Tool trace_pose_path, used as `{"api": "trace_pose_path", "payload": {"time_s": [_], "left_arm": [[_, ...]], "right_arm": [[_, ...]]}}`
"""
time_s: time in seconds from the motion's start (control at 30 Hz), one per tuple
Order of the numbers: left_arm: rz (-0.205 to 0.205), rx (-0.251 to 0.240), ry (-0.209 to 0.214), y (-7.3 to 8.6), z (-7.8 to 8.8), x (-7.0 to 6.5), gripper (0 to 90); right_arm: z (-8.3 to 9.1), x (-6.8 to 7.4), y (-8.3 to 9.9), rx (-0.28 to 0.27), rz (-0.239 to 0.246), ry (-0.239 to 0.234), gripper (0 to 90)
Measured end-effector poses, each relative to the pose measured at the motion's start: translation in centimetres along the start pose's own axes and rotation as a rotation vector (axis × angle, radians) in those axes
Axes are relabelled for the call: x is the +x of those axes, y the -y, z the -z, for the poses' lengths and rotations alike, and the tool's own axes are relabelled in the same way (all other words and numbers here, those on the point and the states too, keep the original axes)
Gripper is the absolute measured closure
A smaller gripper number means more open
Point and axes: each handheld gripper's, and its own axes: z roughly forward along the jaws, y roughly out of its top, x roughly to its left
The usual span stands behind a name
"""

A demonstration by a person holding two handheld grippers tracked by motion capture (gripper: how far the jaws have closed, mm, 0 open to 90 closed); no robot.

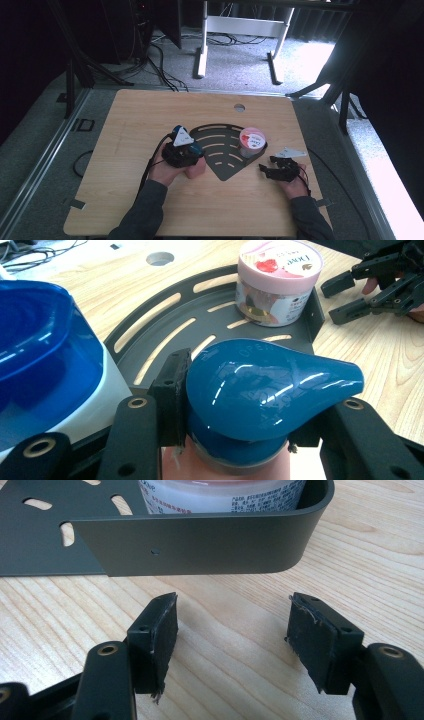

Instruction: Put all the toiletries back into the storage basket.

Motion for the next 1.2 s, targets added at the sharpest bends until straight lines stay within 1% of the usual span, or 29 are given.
{"api": "trace_pose_path", "payload": {"time_s": [0.23,0.33,0.57,0.73,1.1,1.17,1.2], "left_arm": [[0.002,0.003,-0.004,0.0,0.1,-0.2,52.8],[-0.005,-0.003,-0.005,0.0,0.1,-0.3,52.9],[-0.017,0.006,-0.003,-0.1,0.1,-0.9,52.9],[-0.018,0.005,-0.004,-0.3,0.0,-1.2,52.9],[-0.041,-0.003,0.015,-1.3,0.3,-2.2,52.9],[-0.041,-0.003,0.015,-1.3,0.3,-2.2,52.9],[-0.048,-0.006,0.024,-1.5,0.3,-2.4,52.9]], "right_arm": [[0.0,0.0,0.0,0.001,0.0,-0.002,36.5],[0.0,0.0,0.0,0.001,0.0,-0.002,36.4],[0.0,-0.1,0.0,0.0,0.001,-0.006,36.2],[0.0,-0.1,0.0,0.0,0.0,-0.006,36.2],[0.0,-0.1,0.0,0.002,0.004,-0.003,36.2],[0.0,0.0,0.0,0.002,0.003,-0.004,36.2],[0.0,0.0,0.0,0.002,0.003,-0.004,36.2]]}}
